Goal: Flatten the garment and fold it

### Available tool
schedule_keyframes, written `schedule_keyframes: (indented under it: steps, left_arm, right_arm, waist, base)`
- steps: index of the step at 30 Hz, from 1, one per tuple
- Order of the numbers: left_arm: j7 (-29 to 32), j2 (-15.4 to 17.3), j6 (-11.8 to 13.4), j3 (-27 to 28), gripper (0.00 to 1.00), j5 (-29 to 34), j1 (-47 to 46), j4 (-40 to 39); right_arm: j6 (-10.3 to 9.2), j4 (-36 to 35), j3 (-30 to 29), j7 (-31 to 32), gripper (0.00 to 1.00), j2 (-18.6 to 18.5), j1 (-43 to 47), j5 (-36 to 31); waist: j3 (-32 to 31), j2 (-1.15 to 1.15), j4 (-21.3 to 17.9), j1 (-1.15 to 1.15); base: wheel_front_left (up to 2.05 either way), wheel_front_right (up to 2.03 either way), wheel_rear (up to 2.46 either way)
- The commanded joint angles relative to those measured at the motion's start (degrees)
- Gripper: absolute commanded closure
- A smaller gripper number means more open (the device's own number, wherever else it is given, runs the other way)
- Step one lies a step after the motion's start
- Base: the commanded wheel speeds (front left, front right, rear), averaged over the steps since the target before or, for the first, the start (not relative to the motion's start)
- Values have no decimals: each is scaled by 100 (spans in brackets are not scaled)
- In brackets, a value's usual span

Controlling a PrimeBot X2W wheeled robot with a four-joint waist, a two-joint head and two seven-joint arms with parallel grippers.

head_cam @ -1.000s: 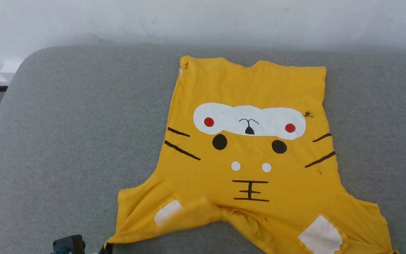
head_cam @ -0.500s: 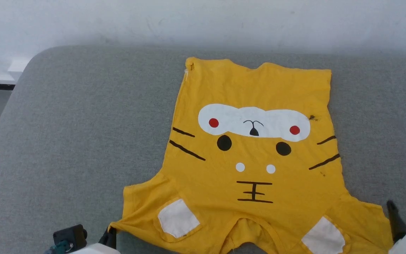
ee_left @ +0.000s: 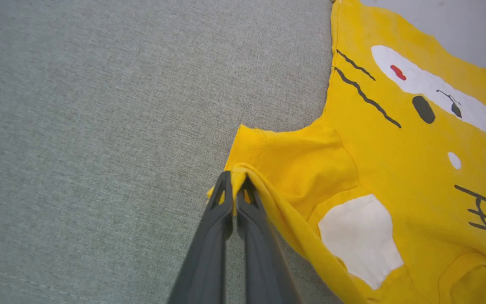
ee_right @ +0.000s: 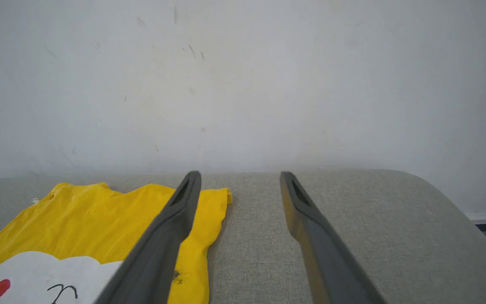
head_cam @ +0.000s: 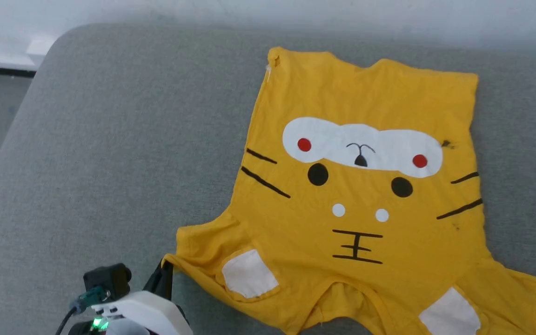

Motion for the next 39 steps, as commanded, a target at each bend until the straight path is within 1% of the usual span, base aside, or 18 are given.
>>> schedule_keyframes:
  steps: [1, 4, 7, 11, 18, 22, 25, 26, 27, 28, 30, 33, 34, 36, 39]
  left_arm:
    - [-2, -11, -20, -8, 100, 42, -126, -58]
    - [-11, -31, 5, -25, 100, 57, -195, -147]
    - [-31, -92, 1, -75, 100, 52, -284, -214]
    - [-116, -177, -20, -125, 100, 34, -384, -235]
    - [-317, -290, -96, -163, 100, -11, -581, -192]
    - [-392, -360, -134, -214, 100, -40, -645, -131]
    - [-450, -408, -149, -250, 100, -55, -670, -65]
    - [-462, -417, -154, -260, 100, -60, -676, -42]
    - [-471, -425, -159, -266, 100, -69, -682, -21]
    - [-478, -428, -169, -275, 100, -74, -688, 3]
    - [-489, -429, -183, -292, 100, -78, -700, 59]
    - [-494, -431, -187, -304, 100, -85, -708, 107]
    - [-498, -431, -190, -308, 100, -90, -709, 125]
    - [-492, -421, -197, -308, 100, -109, -694, 160]
    - [-458, -373, -202, -313, 100, -116, -653, 210]
  right_arm:
    - [-5, 259, 4, -9, 0, -79, -362, -40]
    - [-5, 998, 53, 189, 0, -249, -1141, -142]
    - [-5, 1582, 42, 453, 0, -418, -1827, -286]
    - [-5, 2156, -26, 1063, 0, -632, -2547, -501]
    - [-5, 2544, -50, 2322, 0, -871, -3438, -934]
    - [-5, 2589, -3, 2953, 0, -930, -3689, -1130]
    - [-5, 2619, -103, 3492, 0, -931, -3762, -1274]
    - [-5, 2613, -148, 3672, 22, -925, -3774, -1332]
    - [-5, 2590, -171, 3833, 51, -920, -3781, -1394]
    - [-5, 2559, -195, 3982, 63, -915, -3778, -1457]
    - [-5, 2473, -282, 4244, 100, -868, -3741, -1565]
    - [-5, 2330, -402, 4351, 100, -778, -3658, -1624]
    - [-5, 2220, -477, 4289, 100, -716, -3603, -1621]
    - [-5, 1987, -648, 3974, 100, -562, -3460, -1607]
    - [-5, 1597, -768, 3054, 100, -374, -3110, -1612]
  waist:
    - [368, 0, 288, -1]
    - [672, 0, 437, -1]
    - [979, 0, 632, -1]
    - [1378, 0, 857, -1]
    - [2007, 0, 1057, -1]
    - [2227, 0, 1081, -1]
    - [2296, 0, 1073, -1]
    - [2303, 0, 1065, -1]
    - [2305, 0, 1054, -1]
    - [2297, 0, 1038, -1]
    - [2244, 0, 1001, -1]
    - [2152, 0, 959, -1]
    - [2098, 0, 936, -1]
    - [1956, 0, 878, -1]
    - [1672, 0, 800, -1]
  base:
    - [0, 0, 0]
    - [0, 0, 0]
    - [0, 0, 0]
    - [0, 0, 0]
    - [0, 0, 0]
    - [0, 0, 0]
    - [0, 0, 0]
    - [0, 0, 0]
    - [0, 0, 0]
    - [0, 0, 0]
    - [0, 0, 0]
    - [0, 0, 0]
    - [0, 0, 0]
    - [0, 0, 0]
    - [0, 0, 0]
